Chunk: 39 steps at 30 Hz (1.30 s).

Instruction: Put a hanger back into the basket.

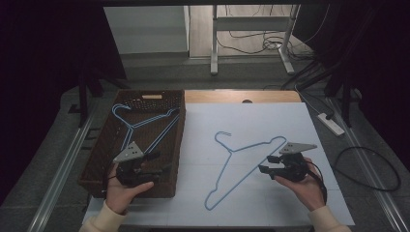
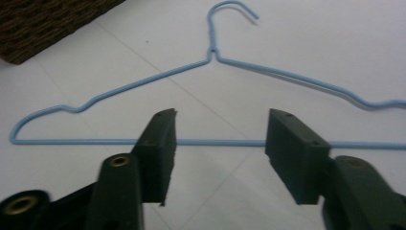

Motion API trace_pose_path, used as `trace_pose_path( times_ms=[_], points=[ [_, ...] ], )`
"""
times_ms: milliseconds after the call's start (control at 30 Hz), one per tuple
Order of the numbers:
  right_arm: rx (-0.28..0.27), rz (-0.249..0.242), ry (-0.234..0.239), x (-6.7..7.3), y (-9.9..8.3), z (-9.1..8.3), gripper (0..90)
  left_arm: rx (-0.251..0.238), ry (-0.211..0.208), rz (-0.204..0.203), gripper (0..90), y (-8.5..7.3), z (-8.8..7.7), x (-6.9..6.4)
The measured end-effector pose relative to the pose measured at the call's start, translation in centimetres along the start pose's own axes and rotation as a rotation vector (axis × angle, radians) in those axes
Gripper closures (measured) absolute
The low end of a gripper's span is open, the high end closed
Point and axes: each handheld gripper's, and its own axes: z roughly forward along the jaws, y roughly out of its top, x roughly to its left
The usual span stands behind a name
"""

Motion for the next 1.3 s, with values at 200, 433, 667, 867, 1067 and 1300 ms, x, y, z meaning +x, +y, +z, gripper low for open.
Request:
trace_pose_path(
  times_ms=[200, 433, 667, 867, 1067, 1300],
  points=[
    [0.044, -0.005, 0.018, 0.0, 0.9, 1.0, 63.8, -0.018, 0.017, -0.001, 30.2, 0.0, -0.1, -0.1],
    [0.143, -0.032, 0.049, 0.5, 2.5, 3.2, 90.0, -0.005, 0.012, -0.003, 30.2, 0.0, -0.2, 0.0],
    [0.29, -0.097, 0.036, 2.2, 2.9, 6.5, 90.0, 0.001, 0.013, -0.007, 30.1, -0.2, 0.0, 0.1],
    [0.316, -0.088, 0.019, 2.0, 2.5, 7.1, 90.0, 0.005, 0.015, -0.007, 30.1, -0.3, 0.1, 0.1],
    [0.324, -0.071, 0.029, 1.9, 1.7, 7.3, 90.0, 0.001, 0.017, -0.001, 30.1, 0.0, 0.0, -0.1],
    [0.324, -0.087, 0.019, 2.0, 1.9, 7.6, 90.0, -0.001, 0.02, -0.004, 30.2, -0.1, -0.1, 0.1]
  ],
)
